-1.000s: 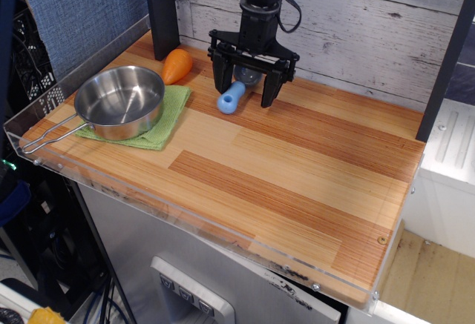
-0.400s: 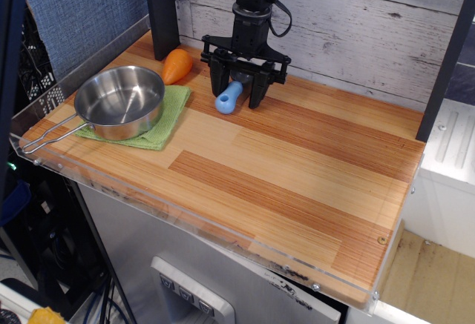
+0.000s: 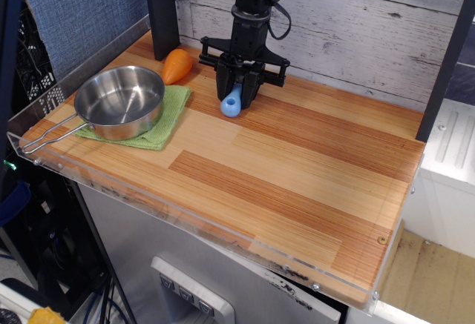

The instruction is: Move the blue spoon over to the front right corner of the counter.

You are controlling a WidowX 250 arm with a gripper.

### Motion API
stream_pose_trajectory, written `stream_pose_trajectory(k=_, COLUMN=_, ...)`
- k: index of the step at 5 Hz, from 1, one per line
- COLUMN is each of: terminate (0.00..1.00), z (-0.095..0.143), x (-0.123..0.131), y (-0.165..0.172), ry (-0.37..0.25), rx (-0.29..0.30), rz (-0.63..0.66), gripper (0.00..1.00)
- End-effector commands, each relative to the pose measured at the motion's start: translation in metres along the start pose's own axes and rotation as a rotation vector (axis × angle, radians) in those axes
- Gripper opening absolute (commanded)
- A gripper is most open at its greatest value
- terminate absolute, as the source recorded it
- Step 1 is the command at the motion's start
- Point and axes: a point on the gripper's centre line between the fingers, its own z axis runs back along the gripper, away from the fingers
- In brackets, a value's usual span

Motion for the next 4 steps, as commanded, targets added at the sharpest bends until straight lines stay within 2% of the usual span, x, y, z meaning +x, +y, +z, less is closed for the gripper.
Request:
stream_pose_trajectory(k=1, terminate=0.0, z=0.092, x=-0.017, y=-0.008, ry=-0.202, rx=-0.059, rz=0.018, gripper=0.0)
stream_pose_trajectory(k=2, terminate=0.0, z=0.108, x=-0.031, y=-0.048, ry=-0.246, rx=-0.089, rz=-0.123, gripper=0.0)
stream_pose_trajectory(k=3, terminate=0.0, z=0.103, x=-0.055, y=-0.079, ry=-0.265, rx=-0.053, rz=-0.226, gripper=0.0)
stream_pose_trajectory(k=4, terminate=0.0, z=0.092, x=-0.076, y=-0.095, ry=-0.261, rx=-0.04, rz=-0.252, gripper=0.0)
